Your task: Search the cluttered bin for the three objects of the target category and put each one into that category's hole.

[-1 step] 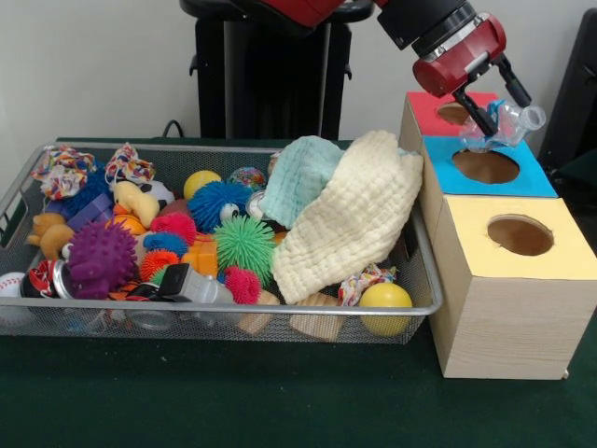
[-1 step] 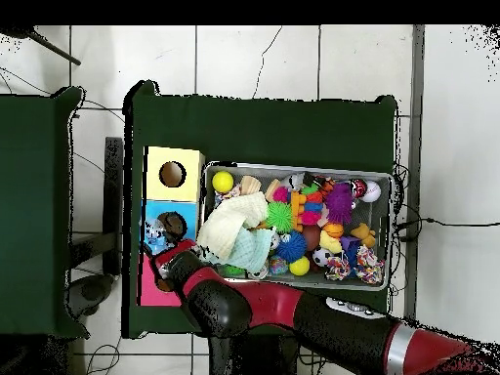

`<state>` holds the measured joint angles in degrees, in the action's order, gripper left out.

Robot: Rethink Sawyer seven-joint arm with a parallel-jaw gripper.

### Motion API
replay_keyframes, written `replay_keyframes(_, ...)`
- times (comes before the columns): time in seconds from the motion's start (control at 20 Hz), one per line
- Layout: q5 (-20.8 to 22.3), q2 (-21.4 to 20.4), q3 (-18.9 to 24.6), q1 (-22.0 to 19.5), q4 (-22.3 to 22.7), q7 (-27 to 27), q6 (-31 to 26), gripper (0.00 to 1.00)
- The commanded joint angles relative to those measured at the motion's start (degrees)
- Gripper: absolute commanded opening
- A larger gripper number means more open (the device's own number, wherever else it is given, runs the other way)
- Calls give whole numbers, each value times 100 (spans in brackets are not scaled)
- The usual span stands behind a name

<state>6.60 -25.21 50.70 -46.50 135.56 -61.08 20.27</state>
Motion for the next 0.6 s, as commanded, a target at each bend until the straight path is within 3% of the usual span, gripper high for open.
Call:
replay_keyframes(0.05, -238, -72, -258, 32, -249, -1853, 305, 100)
replay_keyframes(0.6, -290, -241, -130, -19, -191, -1883, 237, 100)
